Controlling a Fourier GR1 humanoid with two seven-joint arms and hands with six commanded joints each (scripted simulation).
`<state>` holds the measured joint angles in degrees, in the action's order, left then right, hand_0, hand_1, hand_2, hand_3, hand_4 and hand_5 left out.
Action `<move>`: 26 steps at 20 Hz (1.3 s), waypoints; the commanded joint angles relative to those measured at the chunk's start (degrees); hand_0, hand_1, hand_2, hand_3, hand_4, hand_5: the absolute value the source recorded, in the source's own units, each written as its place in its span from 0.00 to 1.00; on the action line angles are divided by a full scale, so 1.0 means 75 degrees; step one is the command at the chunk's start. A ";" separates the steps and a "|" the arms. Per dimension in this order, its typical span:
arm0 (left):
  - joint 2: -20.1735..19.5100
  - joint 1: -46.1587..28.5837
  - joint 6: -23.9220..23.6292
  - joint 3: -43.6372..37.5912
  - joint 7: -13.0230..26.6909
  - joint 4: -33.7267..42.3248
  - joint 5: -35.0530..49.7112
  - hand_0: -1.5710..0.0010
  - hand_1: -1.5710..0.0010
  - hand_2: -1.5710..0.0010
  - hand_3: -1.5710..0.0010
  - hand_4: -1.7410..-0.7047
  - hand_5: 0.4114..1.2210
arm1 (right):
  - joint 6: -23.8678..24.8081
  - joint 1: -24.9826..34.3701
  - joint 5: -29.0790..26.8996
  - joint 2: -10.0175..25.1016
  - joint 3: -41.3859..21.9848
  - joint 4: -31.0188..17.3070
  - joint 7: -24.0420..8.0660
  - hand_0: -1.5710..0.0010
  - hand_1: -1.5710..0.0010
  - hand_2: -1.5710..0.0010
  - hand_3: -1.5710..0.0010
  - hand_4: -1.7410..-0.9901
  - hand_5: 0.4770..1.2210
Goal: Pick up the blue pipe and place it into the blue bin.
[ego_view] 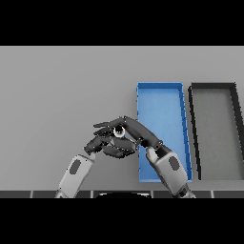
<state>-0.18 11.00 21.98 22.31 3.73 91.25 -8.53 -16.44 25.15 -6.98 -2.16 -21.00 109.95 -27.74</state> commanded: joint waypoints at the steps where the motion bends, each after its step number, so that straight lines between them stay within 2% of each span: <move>1: 0.0026 0.0089 -0.0017 0.0002 0.0080 -0.0041 -0.0022 0.98 0.98 0.99 0.99 0.79 0.09 | 0.0045 0.0216 -0.0167 -0.0034 0.0190 0.0021 -0.0244 0.00 0.00 0.00 0.00 0.00 1.00; 2: 0.0022 0.0044 -0.0020 0.0029 0.0046 0.0008 -0.0015 0.99 0.99 0.99 0.99 0.80 0.08 | 0.0181 0.0345 -0.0421 -0.0147 0.0367 0.0092 -0.0586 0.00 0.00 0.00 0.00 0.00 1.00; 4: -0.0003 0.0025 0.0013 0.0021 0.0143 -0.0039 0.0004 0.99 0.99 0.99 0.99 0.80 0.06 | 0.0408 0.0820 -0.0932 -0.0177 0.0733 0.0258 -0.0938 0.00 0.00 0.00 0.00 0.00 1.00; 6: 0.0038 -0.0057 -0.0018 0.0100 0.0150 -0.0016 -0.0016 0.99 0.99 1.00 1.00 0.80 0.05 | 0.0831 0.1459 -0.1745 0.0292 0.0998 0.0105 -0.0957 0.00 0.00 0.00 0.00 0.00 1.00; 7: 0.0058 0.0028 -0.0010 0.0083 0.0223 -0.0046 -0.0014 1.00 1.00 1.00 1.00 0.81 0.04 | 0.1023 0.1947 -0.2232 0.0679 0.1147 0.0075 -0.0949 0.00 0.00 0.00 0.00 0.00 1.00; 9: -0.0010 -0.0021 0.0033 0.0040 0.0301 0.0076 0.0065 1.00 1.00 1.00 1.00 0.81 0.03 | 0.1155 0.2794 -0.2769 0.1002 0.1735 -0.0104 -0.0887 0.00 0.00 0.00 0.00 0.00 1.00; 11: -0.0019 -0.0016 0.0054 0.0036 0.0435 0.0066 0.0066 1.00 1.00 1.00 1.00 0.81 0.03 | 0.1683 0.3498 -0.2588 0.1370 0.2322 -0.0220 -0.0826 0.00 0.00 0.00 0.00 0.00 1.00; 14: 0.0005 0.0023 -0.0012 0.0066 0.0386 -0.0044 -0.0063 1.00 1.00 1.00 1.00 0.82 0.02 | 0.2051 0.3933 -0.2304 0.2129 0.2912 -0.0708 -0.0958 0.00 0.00 0.00 0.00 0.00 1.00; 17: -0.0017 0.0095 0.0047 -0.0015 0.0413 0.0008 0.0056 1.00 1.00 1.00 1.00 0.82 0.00 | 0.1927 0.3871 -0.2079 0.2586 0.3568 -0.1505 -0.0949 0.00 0.00 0.00 0.00 0.00 1.00; 18: -0.0053 0.0143 0.0052 -0.0050 0.0403 0.0009 0.0065 1.00 1.00 1.00 1.00 0.82 0.00 | 0.1777 0.3714 -0.2025 0.2753 0.3711 -0.1557 -0.0947 0.00 0.00 0.00 0.00 0.00 1.00; 20: -0.0108 0.0145 0.0047 -0.0018 0.0324 -0.0035 -0.0033 1.00 1.00 1.00 1.00 0.83 0.00 | 0.1670 0.3197 -0.1857 0.2995 0.3982 -0.1616 -0.0953 0.00 0.00 0.00 0.00 0.00 1.00; 22: -0.0089 0.0092 0.0010 0.0048 0.0295 -0.0054 -0.0117 1.00 1.00 1.00 1.00 0.84 0.00 | 0.1617 0.2520 -0.1847 0.2980 0.4259 -0.1602 -0.0955 0.00 0.00 0.00 0.00 0.00 1.00; 26: -0.0192 0.0007 0.0040 0.0026 0.0221 -0.0004 -0.0100 1.00 1.00 1.00 1.00 0.84 0.01 | 0.1758 0.1035 -0.1899 0.2987 0.4159 -0.1156 -0.0961 0.00 0.00 0.00 0.00 0.00 1.00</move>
<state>-1.62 11.00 22.29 22.50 5.29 91.22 -9.26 -3.41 32.79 -21.17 20.23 10.19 101.25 -34.94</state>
